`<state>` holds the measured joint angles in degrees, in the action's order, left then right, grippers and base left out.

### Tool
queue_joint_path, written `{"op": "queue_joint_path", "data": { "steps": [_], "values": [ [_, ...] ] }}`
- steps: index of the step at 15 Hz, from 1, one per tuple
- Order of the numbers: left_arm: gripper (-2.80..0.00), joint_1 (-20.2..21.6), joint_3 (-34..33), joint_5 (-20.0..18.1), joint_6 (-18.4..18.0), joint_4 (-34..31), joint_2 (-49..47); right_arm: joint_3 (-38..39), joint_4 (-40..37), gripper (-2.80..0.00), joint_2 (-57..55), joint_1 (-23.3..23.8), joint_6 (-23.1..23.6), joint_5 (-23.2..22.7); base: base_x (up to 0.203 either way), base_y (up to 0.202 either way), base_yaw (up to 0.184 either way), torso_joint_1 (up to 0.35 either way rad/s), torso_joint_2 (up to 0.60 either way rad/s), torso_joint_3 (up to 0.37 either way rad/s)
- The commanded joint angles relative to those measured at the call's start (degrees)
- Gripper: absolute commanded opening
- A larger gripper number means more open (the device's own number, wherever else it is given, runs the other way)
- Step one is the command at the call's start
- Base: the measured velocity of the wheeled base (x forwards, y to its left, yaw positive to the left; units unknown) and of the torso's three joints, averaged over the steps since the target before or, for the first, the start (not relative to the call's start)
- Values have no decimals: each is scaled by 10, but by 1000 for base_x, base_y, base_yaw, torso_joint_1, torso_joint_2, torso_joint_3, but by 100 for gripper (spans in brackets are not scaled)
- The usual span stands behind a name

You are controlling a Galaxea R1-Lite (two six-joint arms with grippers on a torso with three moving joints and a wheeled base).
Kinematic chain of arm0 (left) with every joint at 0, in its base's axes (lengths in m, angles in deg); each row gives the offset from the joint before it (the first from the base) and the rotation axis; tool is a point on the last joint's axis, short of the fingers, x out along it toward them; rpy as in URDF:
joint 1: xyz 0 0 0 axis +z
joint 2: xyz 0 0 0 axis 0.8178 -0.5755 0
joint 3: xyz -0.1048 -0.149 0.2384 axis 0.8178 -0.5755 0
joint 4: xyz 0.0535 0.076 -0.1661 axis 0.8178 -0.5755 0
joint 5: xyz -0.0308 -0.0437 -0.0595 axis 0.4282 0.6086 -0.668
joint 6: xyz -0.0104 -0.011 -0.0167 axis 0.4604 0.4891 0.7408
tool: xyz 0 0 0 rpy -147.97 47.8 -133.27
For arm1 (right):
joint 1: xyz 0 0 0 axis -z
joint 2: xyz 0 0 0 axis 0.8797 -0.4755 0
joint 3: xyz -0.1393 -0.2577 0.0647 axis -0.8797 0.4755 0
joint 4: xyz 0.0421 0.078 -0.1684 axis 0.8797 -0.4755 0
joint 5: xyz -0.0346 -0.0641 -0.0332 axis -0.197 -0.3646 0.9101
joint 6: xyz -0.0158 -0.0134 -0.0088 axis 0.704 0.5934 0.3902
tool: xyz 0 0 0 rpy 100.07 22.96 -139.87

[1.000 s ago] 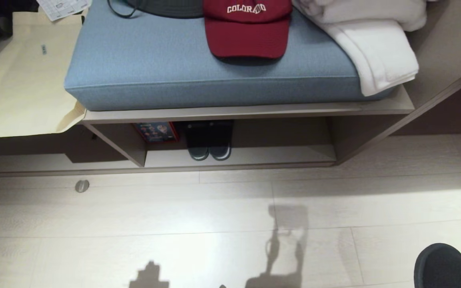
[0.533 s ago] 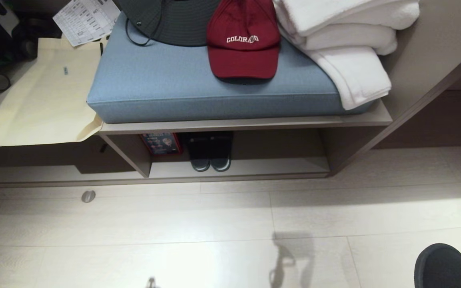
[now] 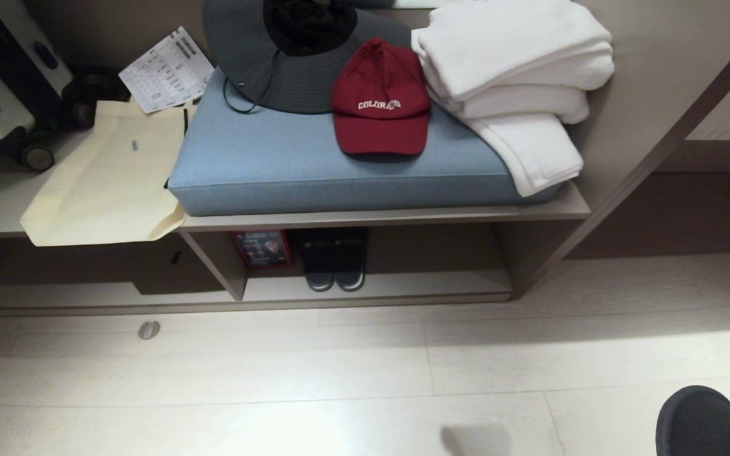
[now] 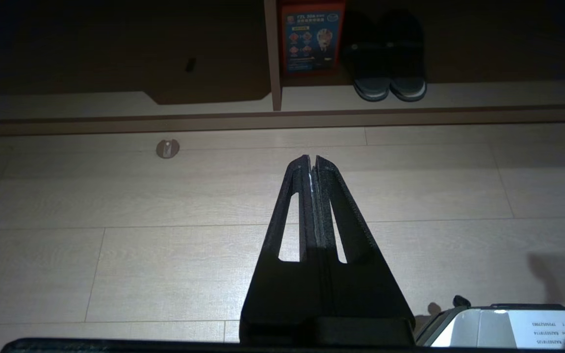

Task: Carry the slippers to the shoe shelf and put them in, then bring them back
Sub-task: Place the slippers on the floor

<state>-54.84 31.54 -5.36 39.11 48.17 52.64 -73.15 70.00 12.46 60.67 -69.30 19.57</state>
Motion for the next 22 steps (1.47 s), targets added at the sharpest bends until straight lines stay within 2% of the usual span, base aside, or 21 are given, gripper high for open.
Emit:
{"op": "queue_joint_path", "data": {
  "steps": [1,22],
  "values": [
    [-280,1,0,0,0,1,0,0,0,-280,-1,0,0,0,0,0,0,2,2,203],
    [-280,0,0,0,0,0,0,0,0,-280,-1,0,0,0,0,0,0,3,2,203]
  ]
}}
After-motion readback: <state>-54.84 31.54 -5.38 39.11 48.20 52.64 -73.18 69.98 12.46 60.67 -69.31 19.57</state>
